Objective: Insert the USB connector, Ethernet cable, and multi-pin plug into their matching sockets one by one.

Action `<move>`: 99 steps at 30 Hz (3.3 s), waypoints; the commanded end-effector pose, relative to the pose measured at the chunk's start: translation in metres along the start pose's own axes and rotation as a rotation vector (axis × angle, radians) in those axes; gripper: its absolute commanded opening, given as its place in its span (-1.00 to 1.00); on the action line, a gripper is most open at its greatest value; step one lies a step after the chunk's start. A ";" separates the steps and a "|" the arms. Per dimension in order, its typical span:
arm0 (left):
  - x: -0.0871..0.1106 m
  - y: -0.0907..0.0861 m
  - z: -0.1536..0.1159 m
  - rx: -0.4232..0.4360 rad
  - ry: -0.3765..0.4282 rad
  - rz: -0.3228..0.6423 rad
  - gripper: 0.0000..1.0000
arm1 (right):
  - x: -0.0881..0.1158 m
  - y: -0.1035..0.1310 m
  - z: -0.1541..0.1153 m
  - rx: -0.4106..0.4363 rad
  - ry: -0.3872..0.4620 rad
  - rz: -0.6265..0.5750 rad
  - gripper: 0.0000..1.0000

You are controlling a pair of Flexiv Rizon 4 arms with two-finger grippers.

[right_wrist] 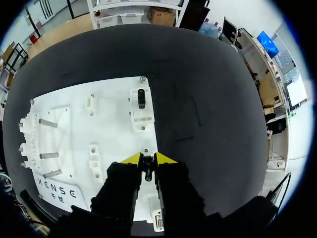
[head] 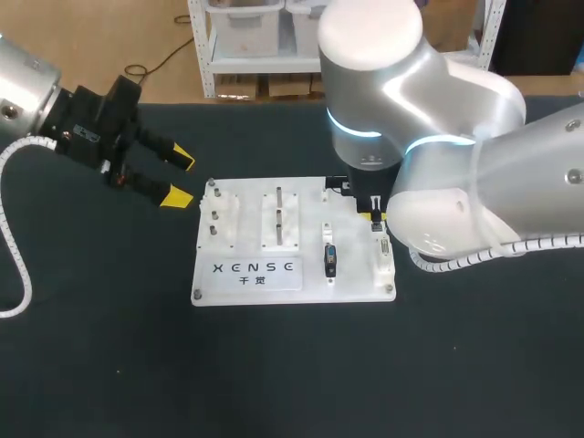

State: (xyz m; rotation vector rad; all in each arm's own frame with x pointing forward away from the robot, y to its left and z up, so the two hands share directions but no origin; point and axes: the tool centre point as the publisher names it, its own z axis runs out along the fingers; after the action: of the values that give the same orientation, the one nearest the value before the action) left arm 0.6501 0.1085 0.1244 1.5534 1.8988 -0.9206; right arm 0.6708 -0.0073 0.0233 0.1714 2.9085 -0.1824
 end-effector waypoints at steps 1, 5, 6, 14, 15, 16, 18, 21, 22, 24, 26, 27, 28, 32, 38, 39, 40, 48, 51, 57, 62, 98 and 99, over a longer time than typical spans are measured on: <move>0.001 0.000 0.000 -0.001 -0.003 0.002 1.00 | 0.001 -0.001 0.007 0.011 -0.001 0.006 -1.00; 0.001 0.000 0.000 -0.001 -0.003 0.002 1.00 | 0.001 -0.004 0.018 0.032 0.009 0.023 -1.00; 0.001 0.000 0.000 -0.001 -0.003 0.002 1.00 | 0.001 -0.005 0.020 0.036 0.011 0.028 -1.00; 0.001 0.000 0.000 -0.001 -0.003 0.002 1.00 | -0.003 -0.002 0.005 0.030 -0.029 0.032 -0.20; 0.001 0.000 0.000 -0.001 -0.003 0.002 1.00 | -0.004 -0.001 0.000 0.025 -0.040 0.034 1.00; 0.001 0.000 0.000 -0.001 -0.003 0.002 1.00 | -0.005 -0.001 -0.006 0.020 -0.053 0.034 1.00; 0.001 0.000 0.000 -0.001 -0.003 0.002 1.00 | -0.007 0.002 -0.017 0.016 -0.083 0.028 1.00; 0.001 0.000 0.000 -0.001 -0.003 0.002 1.00 | -0.006 0.008 -0.033 0.009 -0.104 0.028 1.00; 0.001 0.000 0.000 -0.001 -0.003 0.002 1.00 | -0.004 0.010 -0.036 0.005 -0.105 0.029 1.00; 0.001 0.000 0.000 -0.001 -0.003 0.002 1.00 | 0.002 0.017 -0.038 -0.008 -0.090 0.022 1.00; 0.001 0.000 0.000 -0.001 -0.003 0.002 1.00 | 0.011 0.024 -0.038 -0.015 -0.073 0.011 1.00; 0.001 0.000 0.000 -0.001 -0.003 0.002 1.00 | 0.015 0.027 -0.037 -0.020 -0.062 0.007 1.00; 0.001 0.000 0.000 -0.001 -0.003 0.002 1.00 | 0.020 0.030 -0.036 -0.022 -0.050 0.002 1.00; 0.001 0.000 0.000 -0.001 -0.003 0.002 1.00 | 0.037 0.040 -0.036 -0.031 -0.009 -0.017 1.00; 0.001 0.000 0.000 -0.001 -0.003 0.002 1.00 | 0.055 0.050 -0.037 -0.045 0.016 -0.050 1.00; 0.001 0.000 0.000 -0.001 -0.003 0.002 1.00 | 0.057 0.051 -0.037 -0.047 0.019 -0.053 1.00; 0.001 0.000 0.000 -0.001 -0.003 0.002 1.00 | 0.059 0.053 -0.037 -0.049 0.024 -0.055 1.00; 0.001 0.000 0.000 -0.001 -0.003 0.002 1.00 | 0.080 0.060 -0.038 -0.055 0.045 -0.095 1.00; 0.001 0.000 0.000 -0.001 -0.003 0.002 1.00 | 0.086 0.061 -0.035 -0.058 0.057 -0.102 1.00; 0.001 0.000 0.000 -0.001 -0.003 0.002 1.00 | 0.087 0.060 -0.035 -0.125 0.103 -0.072 1.00; 0.001 0.000 0.000 -0.001 -0.003 0.002 1.00 | 0.087 0.060 -0.035 -0.125 0.103 -0.072 1.00; 0.001 0.000 0.000 -0.001 -0.003 0.002 1.00 | 0.080 0.064 -0.022 -0.089 0.092 -0.074 -0.26; 0.001 0.000 0.000 -0.001 -0.003 0.002 1.00 | 0.080 0.064 -0.021 -0.089 0.092 -0.074 -0.40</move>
State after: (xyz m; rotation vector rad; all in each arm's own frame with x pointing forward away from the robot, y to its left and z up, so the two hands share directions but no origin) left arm 0.6501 0.1085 0.1244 1.5534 1.8988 -0.9206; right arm 0.5990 0.0682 0.0195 0.0564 3.0166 -0.0627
